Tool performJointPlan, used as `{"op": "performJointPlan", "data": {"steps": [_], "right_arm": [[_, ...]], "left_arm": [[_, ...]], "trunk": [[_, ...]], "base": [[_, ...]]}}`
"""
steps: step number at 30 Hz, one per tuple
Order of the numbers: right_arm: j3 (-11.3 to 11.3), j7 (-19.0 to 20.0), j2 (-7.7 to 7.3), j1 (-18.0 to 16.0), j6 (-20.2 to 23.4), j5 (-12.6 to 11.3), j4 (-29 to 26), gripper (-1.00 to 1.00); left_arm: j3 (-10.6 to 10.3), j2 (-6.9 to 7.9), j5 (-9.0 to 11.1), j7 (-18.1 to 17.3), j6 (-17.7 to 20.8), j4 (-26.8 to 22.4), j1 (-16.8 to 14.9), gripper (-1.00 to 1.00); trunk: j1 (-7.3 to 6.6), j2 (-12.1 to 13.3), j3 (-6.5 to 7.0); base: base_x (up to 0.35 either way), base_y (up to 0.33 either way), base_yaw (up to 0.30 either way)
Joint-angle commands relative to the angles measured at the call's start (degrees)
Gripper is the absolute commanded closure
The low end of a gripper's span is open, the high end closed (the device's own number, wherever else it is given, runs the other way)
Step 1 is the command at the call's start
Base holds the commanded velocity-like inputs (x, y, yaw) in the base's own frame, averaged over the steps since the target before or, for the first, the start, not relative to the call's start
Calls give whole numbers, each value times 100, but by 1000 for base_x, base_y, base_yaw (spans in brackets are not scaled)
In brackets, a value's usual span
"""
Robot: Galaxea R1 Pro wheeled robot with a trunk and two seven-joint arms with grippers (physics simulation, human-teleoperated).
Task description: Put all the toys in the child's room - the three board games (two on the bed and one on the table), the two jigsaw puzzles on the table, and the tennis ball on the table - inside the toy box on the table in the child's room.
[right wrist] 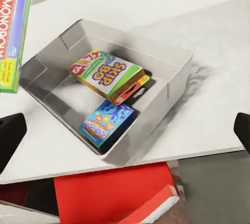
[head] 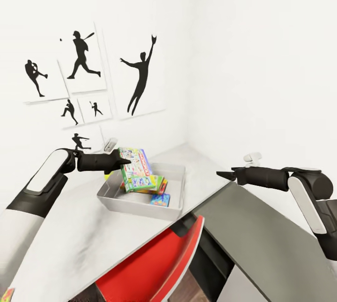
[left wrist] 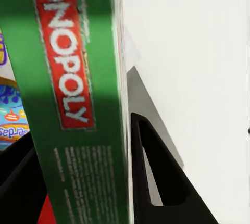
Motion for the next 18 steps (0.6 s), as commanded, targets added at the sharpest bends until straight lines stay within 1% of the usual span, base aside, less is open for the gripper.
{"op": "performJointPlan", "data": {"steps": [1,4,6,8,9,10,15,18], "right_arm": [[1,41,-4,-5,16,36,-3,-100],[1,40,-4,-7,16,35,-3,-100],[1,40,-4,-8,16,37,-3,-100],[1,40,-5,-9,16,38,-3,-100],[-5,40,-9,-9,16,39,-3,-100],[-9,40,-10,-9,16,39,-3,-100],[-16,40,-12,-9,16,39,-3,-100],[-16,40,-12,-9,16,39,-3,-100]], "left_arm": [[-18,-15,35,57,1,0,-14,100],[-36,-64,22,65,1,29,-88,100],[-43,-90,13,97,-2,194,-173,100],[-43,-163,23,292,0,278,-207,100],[-41,-228,33,433,3,317,-228,100],[-40,-256,37,489,5,332,-245,100],[-38,-303,37,588,4,350,-306,100],[-38,-305,32,595,2,350,-306,100]], "trunk": [[4,-14,-13],[4,-14,-13],[4,-14,-13],[4,-14,-13],[4,-14,-13],[4,-14,-13],[4,-14,-13],[4,-14,-13]], "base": [[0,0,292],[0,0,294],[0,0,296],[0,0,296],[8,5,296],[70,38,296],[250,82,296],[151,22,296]]}}
